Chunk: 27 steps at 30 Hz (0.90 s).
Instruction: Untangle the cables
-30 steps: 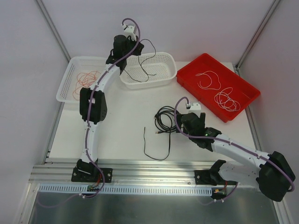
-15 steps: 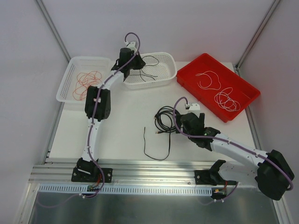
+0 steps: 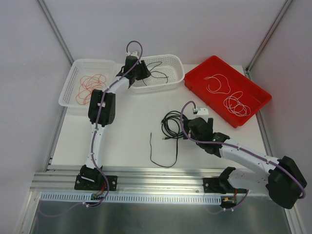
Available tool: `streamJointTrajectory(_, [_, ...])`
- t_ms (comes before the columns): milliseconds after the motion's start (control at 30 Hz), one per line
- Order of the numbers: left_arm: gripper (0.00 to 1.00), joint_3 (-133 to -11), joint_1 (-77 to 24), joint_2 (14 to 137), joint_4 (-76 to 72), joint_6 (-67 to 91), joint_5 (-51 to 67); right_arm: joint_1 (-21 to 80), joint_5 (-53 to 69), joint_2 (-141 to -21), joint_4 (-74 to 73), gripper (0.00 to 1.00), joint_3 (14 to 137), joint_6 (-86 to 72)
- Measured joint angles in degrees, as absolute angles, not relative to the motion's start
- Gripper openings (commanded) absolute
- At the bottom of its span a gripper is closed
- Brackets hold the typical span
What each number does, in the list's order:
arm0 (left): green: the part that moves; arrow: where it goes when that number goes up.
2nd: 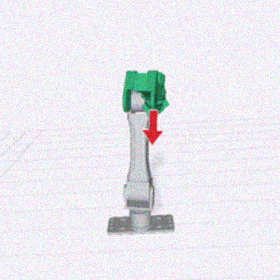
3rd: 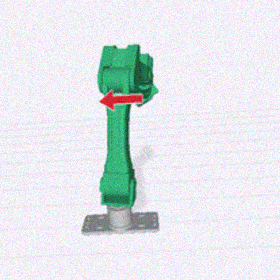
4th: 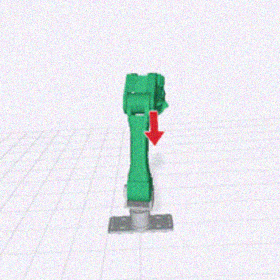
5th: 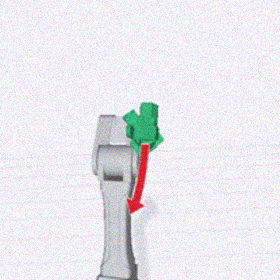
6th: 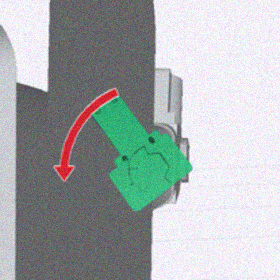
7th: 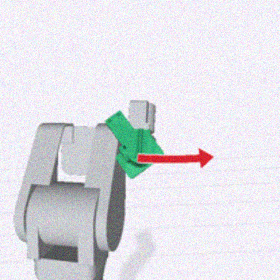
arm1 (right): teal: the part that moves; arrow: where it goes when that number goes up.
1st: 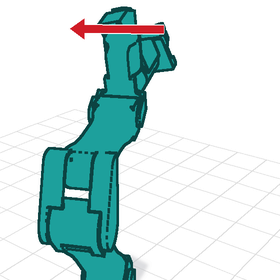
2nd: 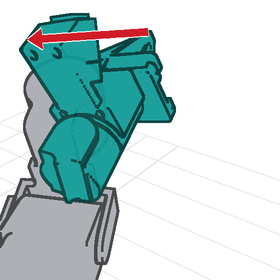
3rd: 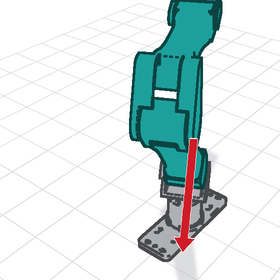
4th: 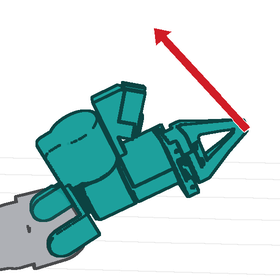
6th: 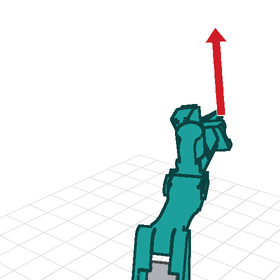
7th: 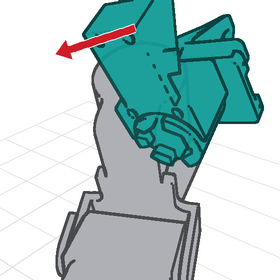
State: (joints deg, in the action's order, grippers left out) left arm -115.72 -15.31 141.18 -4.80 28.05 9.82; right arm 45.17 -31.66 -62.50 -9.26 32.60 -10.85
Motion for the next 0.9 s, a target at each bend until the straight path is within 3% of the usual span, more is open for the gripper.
streamJointTrajectory(33, [0.55, -115.6, -15.3, 141.0, -4.8, 28.1, 9.6, 45.2, -31.6, -62.5, -9.4, 0.92, 32.7, -10.9])
streamJointTrajectory(133, [0.7, -114.0, -15.3, 139.2, -3.8, 27.7, 8.2, 45.2, -31.4, -62.5, -9.9, 0.91, 33.4, -10.9])
streamJointTrajectory(167, [0.8, -113.1, -15.3, 138.1, -3.5, 27.4, 7.6, 45.2, -31.2, -62.5, -10.0, 0.91, 33.7, -10.9])
streamJointTrajectory(267, [0.94, -111.2, -15.3, 133.9, -3.3, 26.3, 5.4, 45.2, -31.0, -62.3, -10.3, 0.91, 34.3, -10.9])
streamJointTrajectory(367, [0.99, -109.2, -15.3, 128.7, -3.1, 25.3, 3.9, 45.2, -31.0, -61.9, -10.8, 0.91, 34.6, -10.9])
streamJointTrajectory(700, [0.99, -97.1, -16.3, 106.0, -3.9, 23.3, 2.3, 45.1, -31.0, -56.5, -14.3, 0.91, 35.2, -10.9])
streamJointTrajectory(900, [0.99, -83.9, -25.1, 95.1, -2.2, 22.2, -0.5, 45.1, -31.5, -51.4, -17.7, 0.92, 35.2, -11.0])
